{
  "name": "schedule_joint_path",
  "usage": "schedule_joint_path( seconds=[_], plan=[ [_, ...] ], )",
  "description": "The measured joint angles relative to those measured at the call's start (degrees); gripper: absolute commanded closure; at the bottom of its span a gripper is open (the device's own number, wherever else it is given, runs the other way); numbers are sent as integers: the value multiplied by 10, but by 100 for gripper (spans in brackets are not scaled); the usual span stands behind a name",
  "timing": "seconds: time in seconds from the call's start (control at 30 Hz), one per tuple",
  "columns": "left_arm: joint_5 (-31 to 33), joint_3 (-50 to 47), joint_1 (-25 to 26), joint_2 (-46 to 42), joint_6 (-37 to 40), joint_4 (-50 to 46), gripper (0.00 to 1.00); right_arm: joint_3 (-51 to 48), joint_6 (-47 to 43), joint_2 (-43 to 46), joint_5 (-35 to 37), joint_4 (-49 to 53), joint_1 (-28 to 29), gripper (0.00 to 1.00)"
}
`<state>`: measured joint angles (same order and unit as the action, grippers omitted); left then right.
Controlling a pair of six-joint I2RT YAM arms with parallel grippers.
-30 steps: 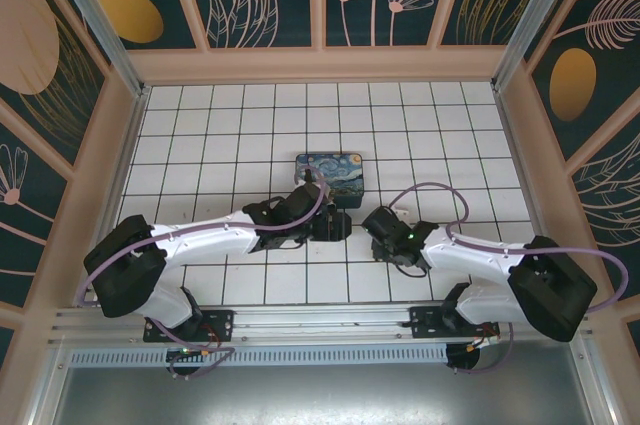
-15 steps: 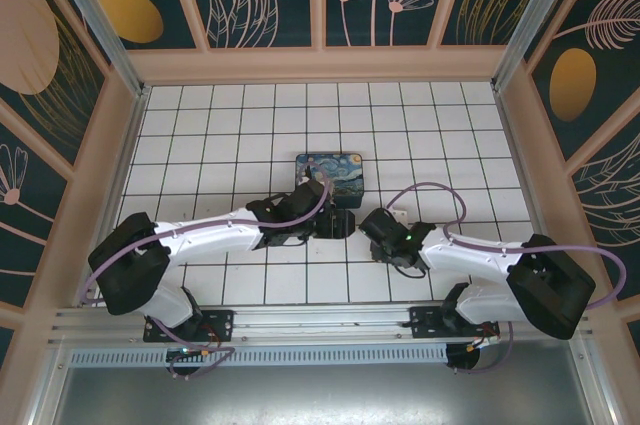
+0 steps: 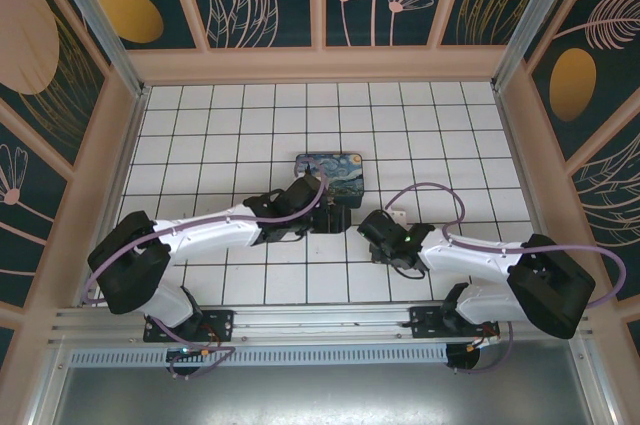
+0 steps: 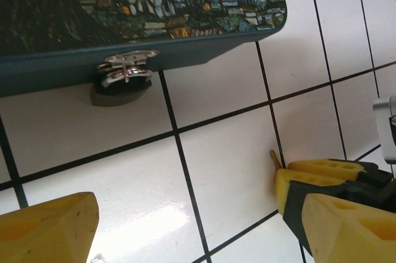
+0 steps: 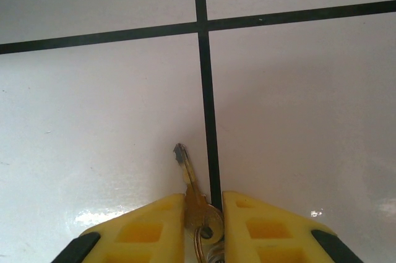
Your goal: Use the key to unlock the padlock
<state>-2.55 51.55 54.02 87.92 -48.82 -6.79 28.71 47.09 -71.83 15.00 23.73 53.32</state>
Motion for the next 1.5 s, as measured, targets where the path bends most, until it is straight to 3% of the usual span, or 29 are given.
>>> schedule_joint_path(
  seconds=[0.17,0.43,0.6,0.9,1.5],
  plan=[
    [-12,11,-5,0,8,-6,16,9,-1,3,-16,14,3,82],
    [-109,9,-5,13,-28,73,19,10,-16,70,-64,24,6,86],
    [-138,3,-5,34,-57,117,23,10,-28,92,-76,22,-12,85],
    [-133,-41,-5,39,-81,137,23,-10,-45,98,-111,22,-41,63],
    [-120,-45,-16,22,-74,129,22,-23,-48,52,-104,-18,-19,63]
  ],
)
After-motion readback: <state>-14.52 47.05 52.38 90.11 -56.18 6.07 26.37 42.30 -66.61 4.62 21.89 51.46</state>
